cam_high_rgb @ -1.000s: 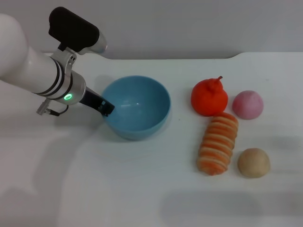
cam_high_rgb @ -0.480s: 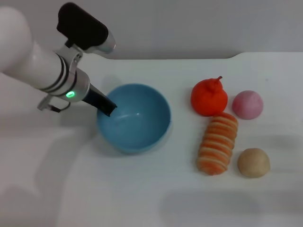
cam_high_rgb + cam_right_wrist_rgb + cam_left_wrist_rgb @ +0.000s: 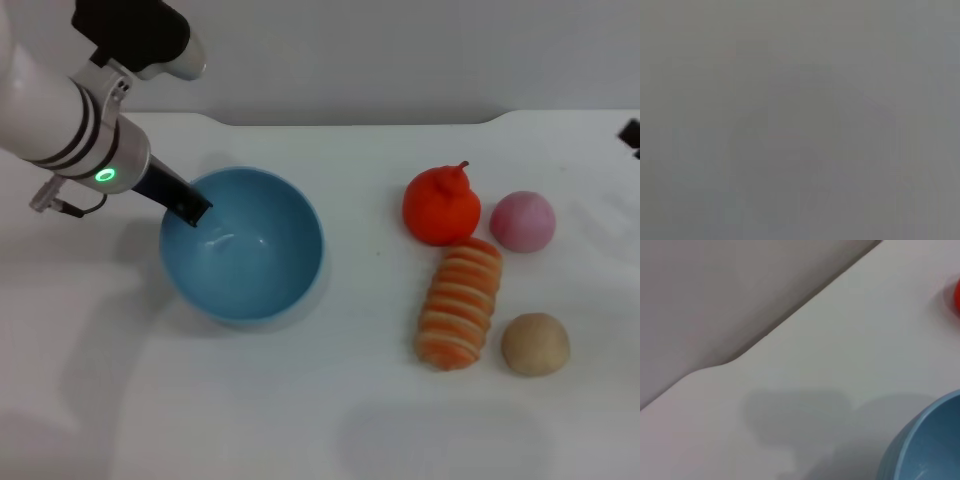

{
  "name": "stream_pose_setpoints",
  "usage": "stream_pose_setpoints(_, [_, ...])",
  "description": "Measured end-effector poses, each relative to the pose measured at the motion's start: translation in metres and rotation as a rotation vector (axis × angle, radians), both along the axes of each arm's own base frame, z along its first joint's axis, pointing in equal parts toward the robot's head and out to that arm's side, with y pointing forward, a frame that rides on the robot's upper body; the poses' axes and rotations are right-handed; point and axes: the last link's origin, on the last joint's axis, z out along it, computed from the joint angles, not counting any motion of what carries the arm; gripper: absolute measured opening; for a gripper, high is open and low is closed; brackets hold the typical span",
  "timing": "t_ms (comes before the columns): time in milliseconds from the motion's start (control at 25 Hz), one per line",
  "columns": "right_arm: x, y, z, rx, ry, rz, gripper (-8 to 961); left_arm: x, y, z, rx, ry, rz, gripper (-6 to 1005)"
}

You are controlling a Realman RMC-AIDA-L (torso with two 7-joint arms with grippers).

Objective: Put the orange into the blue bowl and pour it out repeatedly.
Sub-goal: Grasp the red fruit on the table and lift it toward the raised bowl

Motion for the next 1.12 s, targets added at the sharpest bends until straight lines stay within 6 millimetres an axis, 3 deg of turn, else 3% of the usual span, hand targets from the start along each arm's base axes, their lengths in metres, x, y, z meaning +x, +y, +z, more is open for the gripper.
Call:
stream_pose_setpoints(120, [-0.016,0.022,0.020,-0.160,-0.087,-0.019,767,0.005,-0.001,0.005,-0.018,-0.003,0.016,-1])
stream_pose_setpoints(360, [-0.033,0.044,0.026,-0.310,-0.203,-0.081,769,0.019,0.000,0.015,-0.034,-0.024,0.029,0])
stream_pose_setpoints(760, [-0.064,0.069,-0.001,-0.491,-0.386,-0.083,767,0.048,0.005,0.024,-0.020,-0.036,-0.038,-1])
stream_pose_setpoints(1120, [-0.074,0.088,-0.041,-0.514,-0.555,-0.107,766,0.063,0.009,0.029,-0.001,-0.046,-0.081,0])
